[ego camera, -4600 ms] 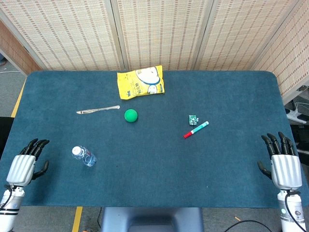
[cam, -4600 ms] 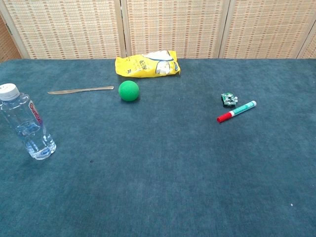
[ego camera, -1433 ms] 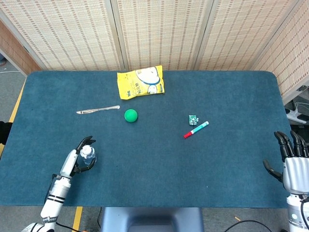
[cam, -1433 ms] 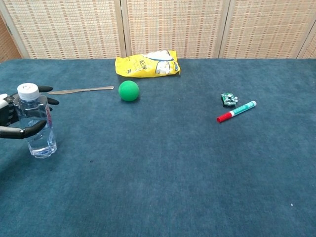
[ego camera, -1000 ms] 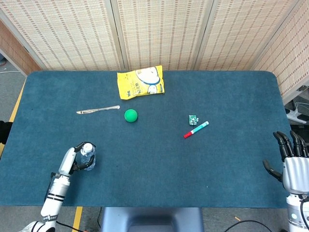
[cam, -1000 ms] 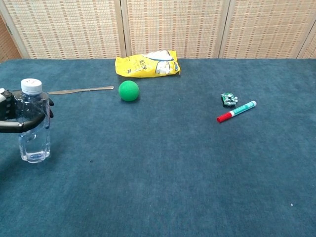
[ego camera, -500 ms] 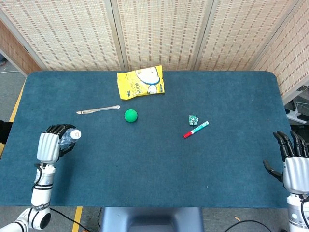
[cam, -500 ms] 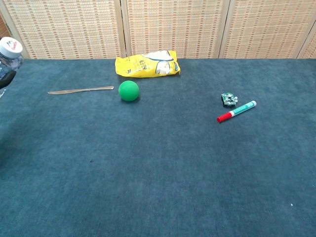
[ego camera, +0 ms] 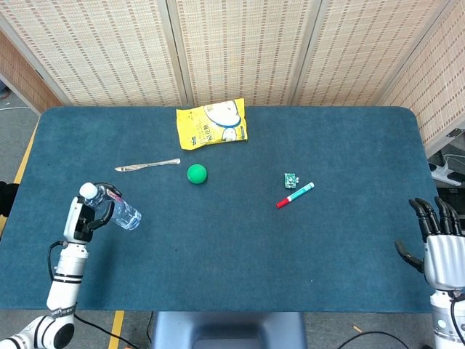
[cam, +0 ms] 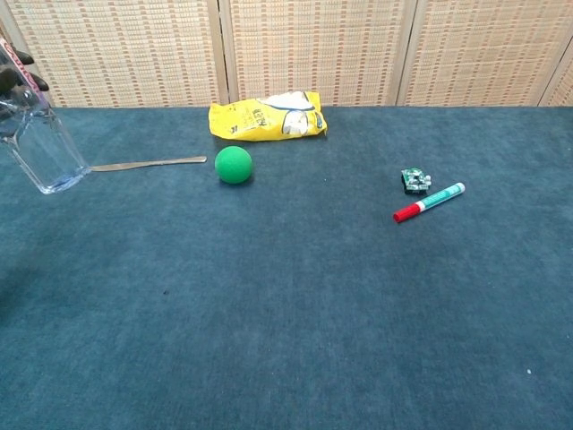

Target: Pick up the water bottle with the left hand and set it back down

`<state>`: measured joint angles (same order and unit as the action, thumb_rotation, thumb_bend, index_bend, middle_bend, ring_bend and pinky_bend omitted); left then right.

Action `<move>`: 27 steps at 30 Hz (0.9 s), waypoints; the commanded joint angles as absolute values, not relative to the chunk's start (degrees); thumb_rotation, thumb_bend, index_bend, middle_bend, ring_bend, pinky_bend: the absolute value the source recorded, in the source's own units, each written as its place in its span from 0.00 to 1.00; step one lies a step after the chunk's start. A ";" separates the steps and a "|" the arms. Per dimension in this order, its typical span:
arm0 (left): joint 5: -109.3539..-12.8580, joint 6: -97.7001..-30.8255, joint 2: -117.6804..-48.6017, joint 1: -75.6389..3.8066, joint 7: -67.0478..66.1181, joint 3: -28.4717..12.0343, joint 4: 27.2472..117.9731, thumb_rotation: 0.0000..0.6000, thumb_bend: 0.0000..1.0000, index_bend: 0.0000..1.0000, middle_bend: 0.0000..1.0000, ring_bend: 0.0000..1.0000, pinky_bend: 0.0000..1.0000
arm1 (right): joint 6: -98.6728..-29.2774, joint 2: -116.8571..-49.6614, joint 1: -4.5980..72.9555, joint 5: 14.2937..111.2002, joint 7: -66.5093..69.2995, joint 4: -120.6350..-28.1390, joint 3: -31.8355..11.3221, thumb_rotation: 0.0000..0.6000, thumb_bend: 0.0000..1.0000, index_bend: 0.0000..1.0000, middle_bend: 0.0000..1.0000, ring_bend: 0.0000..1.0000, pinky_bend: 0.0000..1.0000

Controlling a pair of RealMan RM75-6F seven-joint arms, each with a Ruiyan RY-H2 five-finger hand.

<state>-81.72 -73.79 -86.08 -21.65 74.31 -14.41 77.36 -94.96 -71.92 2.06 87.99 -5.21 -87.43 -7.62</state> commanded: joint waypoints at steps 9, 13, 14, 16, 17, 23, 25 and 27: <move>-78.41 -79.91 -96.46 -24.01 26.75 -13.05 57.29 1.00 0.64 0.67 0.64 0.62 0.67 | -94.20 -71.41 2.16 87.82 -5.30 -87.98 -7.34 1.00 0.13 0.14 0.14 0.00 0.09; -83.78 -88.12 -103.17 -25.31 15.66 -10.79 38.82 1.00 0.64 0.68 0.65 0.62 0.68 | -94.15 -71.49 2.19 87.58 -5.54 -88.05 -7.47 1.00 0.13 0.14 0.14 0.00 0.09; -84.04 -88.94 -104.46 -25.40 17.68 -10.78 36.92 1.00 0.64 0.68 0.65 0.62 0.68 | -94.09 -71.50 2.24 87.54 -5.52 -88.07 -7.51 1.00 0.13 0.14 0.14 0.00 0.09; -83.81 -89.02 -105.29 -25.38 21.96 -11.06 36.82 1.00 0.64 0.68 0.66 0.62 0.68 | -94.00 -71.57 2.24 87.39 -5.78 -88.04 -7.52 1.00 0.13 0.14 0.14 0.00 0.09; -83.60 -88.72 -105.23 -25.23 25.24 -11.19 38.17 1.00 0.64 0.68 0.66 0.62 0.68 | -93.88 -71.55 2.24 87.38 -5.98 -88.08 -7.43 1.00 0.13 0.14 0.14 0.00 0.09; -82.58 -84.92 -101.12 -23.96 41.84 -11.14 52.42 1.00 0.64 0.68 0.66 0.63 0.68 | -93.67 -71.49 2.30 87.48 -6.05 -88.13 -7.27 1.00 0.13 0.14 0.14 0.00 0.09; -81.82 -83.29 -99.28 -23.38 48.22 -11.39 58.32 1.00 0.64 0.69 0.66 0.63 0.68 | -93.48 -71.36 2.32 87.53 -6.08 -88.26 -7.14 1.00 0.13 0.14 0.14 0.00 0.09; -80.89 -80.99 -96.51 -22.67 56.77 -11.71 65.65 1.00 0.64 0.69 0.66 0.63 0.68 | -93.47 -71.26 2.36 87.63 -5.85 -88.32 -7.14 1.00 0.13 0.14 0.14 0.00 0.09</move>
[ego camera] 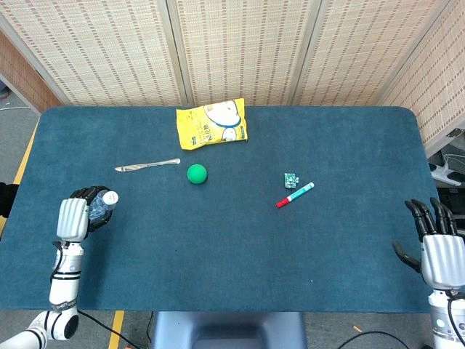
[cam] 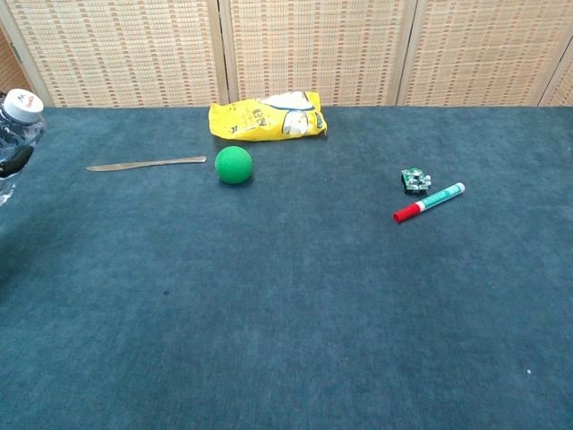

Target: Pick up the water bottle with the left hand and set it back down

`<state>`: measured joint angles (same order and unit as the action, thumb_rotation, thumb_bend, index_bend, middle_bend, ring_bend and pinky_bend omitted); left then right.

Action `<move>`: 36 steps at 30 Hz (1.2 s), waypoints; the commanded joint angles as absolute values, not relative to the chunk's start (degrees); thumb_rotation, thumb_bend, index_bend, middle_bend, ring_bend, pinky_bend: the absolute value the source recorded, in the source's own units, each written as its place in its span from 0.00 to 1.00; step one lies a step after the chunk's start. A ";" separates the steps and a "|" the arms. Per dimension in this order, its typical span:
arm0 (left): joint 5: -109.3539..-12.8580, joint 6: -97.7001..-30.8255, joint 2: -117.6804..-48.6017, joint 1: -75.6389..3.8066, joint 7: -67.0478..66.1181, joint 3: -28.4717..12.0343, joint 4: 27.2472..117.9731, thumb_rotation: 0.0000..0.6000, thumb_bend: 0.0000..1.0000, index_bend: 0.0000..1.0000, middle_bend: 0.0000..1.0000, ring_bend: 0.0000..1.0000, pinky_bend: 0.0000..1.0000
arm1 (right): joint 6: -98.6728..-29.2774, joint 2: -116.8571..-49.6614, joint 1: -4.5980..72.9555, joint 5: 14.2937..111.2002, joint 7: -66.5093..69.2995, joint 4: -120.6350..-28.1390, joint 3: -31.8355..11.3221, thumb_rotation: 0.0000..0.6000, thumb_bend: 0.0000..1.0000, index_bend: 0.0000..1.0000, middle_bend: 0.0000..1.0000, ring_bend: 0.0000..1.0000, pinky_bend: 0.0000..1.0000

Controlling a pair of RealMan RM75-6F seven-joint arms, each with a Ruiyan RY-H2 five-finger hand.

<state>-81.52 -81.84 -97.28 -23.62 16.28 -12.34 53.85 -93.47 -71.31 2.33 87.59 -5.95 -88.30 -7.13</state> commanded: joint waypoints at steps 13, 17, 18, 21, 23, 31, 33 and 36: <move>-76.07 -75.68 -93.68 -21.55 55.27 -12.69 70.79 1.00 0.65 0.69 0.66 0.64 0.69 | -93.29 -71.00 2.38 87.78 -5.57 -88.40 -6.94 1.00 0.13 0.14 0.14 0.00 0.09; -74.84 -77.04 -96.68 -22.23 49.20 -14.50 64.48 1.00 0.67 0.69 0.67 0.64 0.70 | -92.99 -70.97 2.42 87.49 -5.83 -88.50 -6.94 1.00 0.13 0.14 0.14 0.00 0.09; -75.02 -77.69 -96.73 -22.43 48.08 -14.97 63.81 1.00 0.67 0.69 0.67 0.64 0.70 | -92.94 -70.88 2.43 87.56 -5.73 -88.58 -6.88 1.00 0.13 0.14 0.14 0.00 0.09; -76.36 -81.61 -96.16 -22.98 44.52 -16.95 63.02 1.00 0.67 0.69 0.67 0.64 0.70 | -93.14 -70.85 2.42 87.66 -5.44 -88.58 -6.96 1.00 0.13 0.14 0.14 0.00 0.09; -77.07 -84.20 -94.96 -23.15 43.24 -18.61 64.47 1.00 0.67 0.69 0.67 0.64 0.70 | -93.22 -70.96 2.36 87.55 -5.64 -88.50 -6.98 1.00 0.13 0.14 0.14 0.00 0.09; -76.75 -85.59 -89.29 -23.00 42.39 -22.17 73.52 1.00 0.67 0.70 0.68 0.64 0.70 | -93.11 -70.96 2.39 87.73 -5.65 -88.51 -6.81 1.00 0.13 0.14 0.14 0.00 0.09; -76.88 -84.59 -89.25 -22.91 41.22 -21.05 73.82 1.00 0.67 0.70 0.68 0.64 0.70 | -92.94 -70.91 2.49 87.74 -5.52 -88.51 -6.82 1.00 0.13 0.14 0.14 0.00 0.09; -77.07 -82.34 -90.50 -22.74 40.27 -18.36 72.51 1.00 0.67 0.70 0.68 0.64 0.70 | -92.70 -71.04 2.57 87.32 -6.01 -88.49 -6.95 1.00 0.13 0.14 0.14 0.00 0.09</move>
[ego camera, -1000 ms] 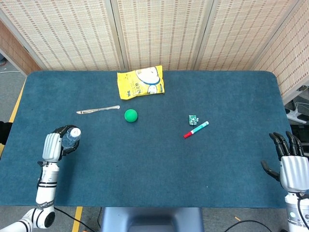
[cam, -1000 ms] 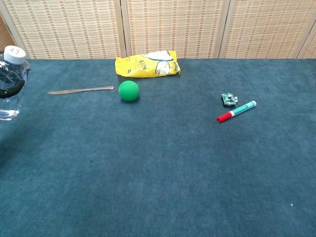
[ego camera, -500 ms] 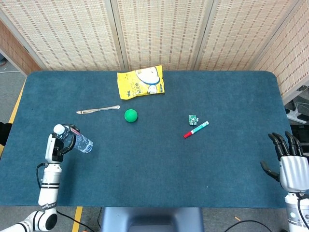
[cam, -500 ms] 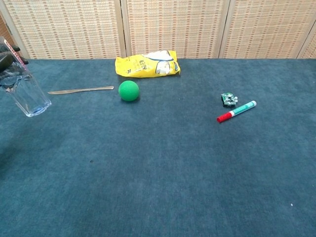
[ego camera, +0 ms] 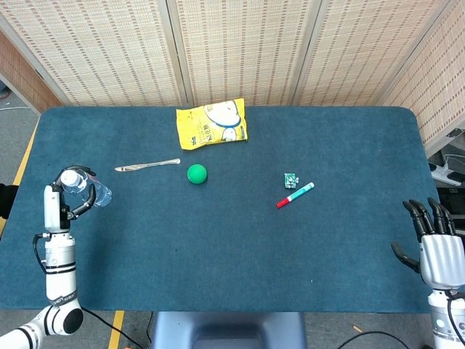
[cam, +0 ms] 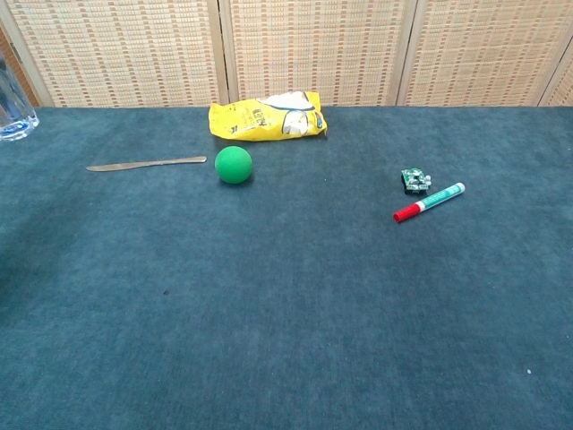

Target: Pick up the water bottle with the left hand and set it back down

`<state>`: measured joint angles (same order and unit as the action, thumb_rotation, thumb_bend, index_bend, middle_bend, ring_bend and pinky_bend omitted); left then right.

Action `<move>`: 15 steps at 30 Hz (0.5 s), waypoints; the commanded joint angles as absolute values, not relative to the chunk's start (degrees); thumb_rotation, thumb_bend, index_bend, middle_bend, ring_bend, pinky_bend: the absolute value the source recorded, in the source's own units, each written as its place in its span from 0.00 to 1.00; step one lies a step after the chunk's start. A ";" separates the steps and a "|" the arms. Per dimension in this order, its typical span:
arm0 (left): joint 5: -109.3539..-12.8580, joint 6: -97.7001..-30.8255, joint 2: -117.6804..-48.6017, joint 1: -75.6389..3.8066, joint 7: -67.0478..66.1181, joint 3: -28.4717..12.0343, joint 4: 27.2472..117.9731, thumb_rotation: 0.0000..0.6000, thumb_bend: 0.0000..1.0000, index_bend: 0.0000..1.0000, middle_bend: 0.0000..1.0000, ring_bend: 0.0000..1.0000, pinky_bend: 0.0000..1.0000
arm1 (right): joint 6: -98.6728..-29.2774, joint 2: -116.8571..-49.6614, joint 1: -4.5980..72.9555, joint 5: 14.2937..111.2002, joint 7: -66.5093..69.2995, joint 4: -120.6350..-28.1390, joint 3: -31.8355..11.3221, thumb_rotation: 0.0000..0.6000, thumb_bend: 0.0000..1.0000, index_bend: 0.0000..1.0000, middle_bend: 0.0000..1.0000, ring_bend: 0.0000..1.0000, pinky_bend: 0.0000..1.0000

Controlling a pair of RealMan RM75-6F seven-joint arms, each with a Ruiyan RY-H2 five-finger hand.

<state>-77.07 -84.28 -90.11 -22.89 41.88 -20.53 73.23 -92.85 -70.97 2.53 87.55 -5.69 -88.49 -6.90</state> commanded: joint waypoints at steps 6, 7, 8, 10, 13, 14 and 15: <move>-76.69 -77.63 -94.78 -22.69 41.61 -14.42 67.42 1.00 0.67 0.70 0.68 0.64 0.70 | -92.71 -71.06 2.59 87.41 -6.15 -88.55 -6.90 1.00 0.13 0.14 0.14 0.00 0.09; -76.81 -77.48 -95.19 -22.72 42.04 -14.30 66.94 1.00 0.67 0.70 0.68 0.64 0.70 | -92.66 -71.08 2.58 87.31 -6.27 -88.55 -6.90 1.00 0.13 0.14 0.14 0.00 0.09; -77.06 -77.89 -95.59 -22.77 42.50 -14.50 66.48 1.00 0.67 0.70 0.68 0.64 0.70 | -92.54 -71.00 2.58 87.27 -6.28 -88.63 -6.84 1.00 0.13 0.14 0.14 0.00 0.09; -77.61 -79.49 -95.81 -22.87 42.68 -15.35 66.18 1.00 0.67 0.70 0.68 0.64 0.70 | -92.48 -70.86 2.61 87.33 -6.07 -88.75 -6.82 1.00 0.13 0.14 0.14 0.00 0.09; -78.90 -83.76 -95.26 -22.89 42.93 -17.55 67.40 1.00 0.67 0.70 0.68 0.64 0.70 | -92.67 -70.97 2.58 87.18 -6.18 -88.63 -6.98 1.00 0.13 0.14 0.14 0.00 0.09; -79.48 -85.67 -94.83 -22.81 43.30 -18.50 68.31 1.00 0.67 0.70 0.68 0.64 0.70 | -92.68 -70.97 2.55 87.23 -6.23 -88.64 -6.92 1.00 0.13 0.14 0.14 0.00 0.09; -79.95 -87.01 -94.42 -22.73 43.92 -19.19 69.07 1.00 0.67 0.70 0.68 0.64 0.70 | -92.68 -70.93 2.55 87.33 -6.13 -88.67 -6.86 1.00 0.13 0.14 0.14 0.00 0.09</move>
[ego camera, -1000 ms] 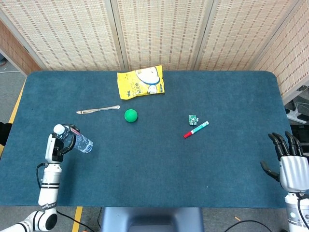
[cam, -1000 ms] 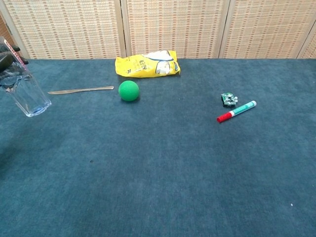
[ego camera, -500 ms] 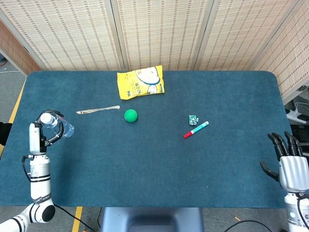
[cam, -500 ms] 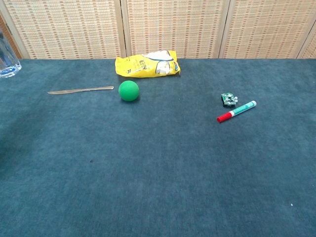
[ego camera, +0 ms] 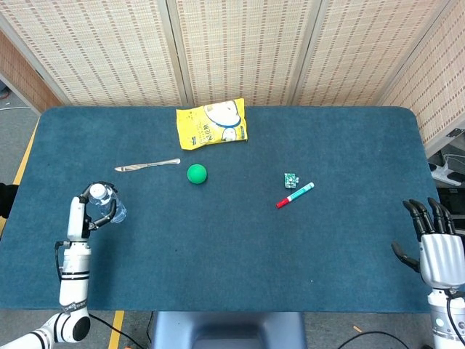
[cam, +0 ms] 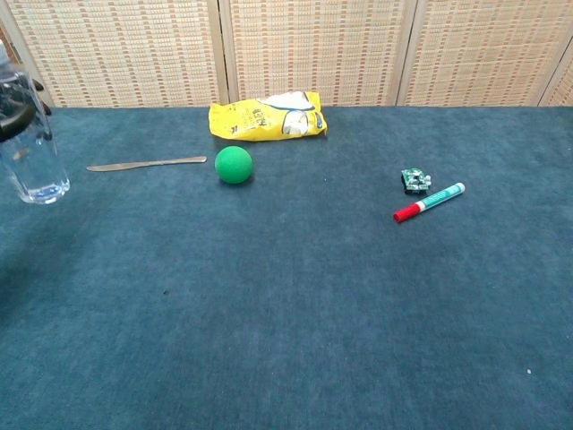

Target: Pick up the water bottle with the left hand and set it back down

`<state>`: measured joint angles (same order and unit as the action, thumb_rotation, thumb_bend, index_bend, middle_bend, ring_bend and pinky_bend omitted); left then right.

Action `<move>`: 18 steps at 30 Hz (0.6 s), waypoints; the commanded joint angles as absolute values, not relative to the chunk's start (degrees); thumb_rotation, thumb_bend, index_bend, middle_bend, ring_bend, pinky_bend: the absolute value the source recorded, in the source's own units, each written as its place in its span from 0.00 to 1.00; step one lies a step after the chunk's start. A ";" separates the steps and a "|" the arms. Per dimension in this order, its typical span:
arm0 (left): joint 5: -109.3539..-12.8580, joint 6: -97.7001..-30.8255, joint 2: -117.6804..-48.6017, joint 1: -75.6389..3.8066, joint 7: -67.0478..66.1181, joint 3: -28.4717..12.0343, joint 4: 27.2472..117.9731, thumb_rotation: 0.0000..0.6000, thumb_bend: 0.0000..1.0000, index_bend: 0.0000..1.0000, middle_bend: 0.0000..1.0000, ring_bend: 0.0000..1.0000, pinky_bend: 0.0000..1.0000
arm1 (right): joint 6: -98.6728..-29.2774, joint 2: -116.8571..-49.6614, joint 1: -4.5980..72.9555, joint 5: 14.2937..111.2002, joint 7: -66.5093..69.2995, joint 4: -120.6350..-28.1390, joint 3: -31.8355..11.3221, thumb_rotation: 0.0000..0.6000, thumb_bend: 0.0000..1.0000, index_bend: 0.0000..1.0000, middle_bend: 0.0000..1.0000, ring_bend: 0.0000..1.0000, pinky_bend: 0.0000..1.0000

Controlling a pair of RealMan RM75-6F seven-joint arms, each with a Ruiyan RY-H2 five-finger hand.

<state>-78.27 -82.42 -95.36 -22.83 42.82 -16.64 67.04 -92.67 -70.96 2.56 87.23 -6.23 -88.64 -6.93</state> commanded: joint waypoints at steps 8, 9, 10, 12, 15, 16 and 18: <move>-79.09 -87.61 -91.47 -21.89 45.08 -20.55 72.83 1.00 0.67 0.70 0.68 0.64 0.70 | -92.62 -70.94 2.66 87.56 -5.92 -88.51 -6.79 1.00 0.13 0.14 0.14 0.00 0.09; -78.91 -86.79 -91.79 -21.95 44.77 -19.97 72.20 1.00 0.67 0.70 0.68 0.64 0.70 | -92.57 -70.96 2.71 87.54 -5.93 -88.48 -6.83 1.00 0.13 0.14 0.14 0.00 0.09; -78.72 -85.95 -92.31 -22.03 44.66 -19.39 71.37 1.00 0.67 0.70 0.68 0.64 0.70 | -92.51 -71.03 2.75 87.44 -6.03 -88.45 -6.89 1.00 0.13 0.14 0.14 0.00 0.09; -78.03 -83.91 -94.07 -22.20 45.07 -18.11 69.06 1.00 0.67 0.70 0.68 0.64 0.70 | -92.26 -71.12 2.80 87.16 -6.45 -88.49 -6.90 1.00 0.13 0.14 0.14 0.00 0.09; -76.87 -81.98 -97.59 -22.30 46.97 -17.08 65.34 1.00 0.67 0.70 0.68 0.64 0.70 | -92.04 -70.96 2.87 87.31 -6.48 -88.65 -6.75 1.00 0.13 0.14 0.14 0.00 0.09; -76.57 -81.38 -99.08 -22.44 47.56 -16.79 63.46 1.00 0.67 0.70 0.68 0.64 0.70 | -92.10 -71.00 2.90 87.29 -6.45 -88.59 -6.82 1.00 0.13 0.14 0.14 0.00 0.09; -76.32 -80.66 -101.23 -22.72 47.90 -16.40 60.36 1.00 0.67 0.70 0.67 0.64 0.70 | -92.08 -71.09 2.90 87.08 -6.61 -88.54 -6.91 1.00 0.13 0.14 0.14 0.00 0.09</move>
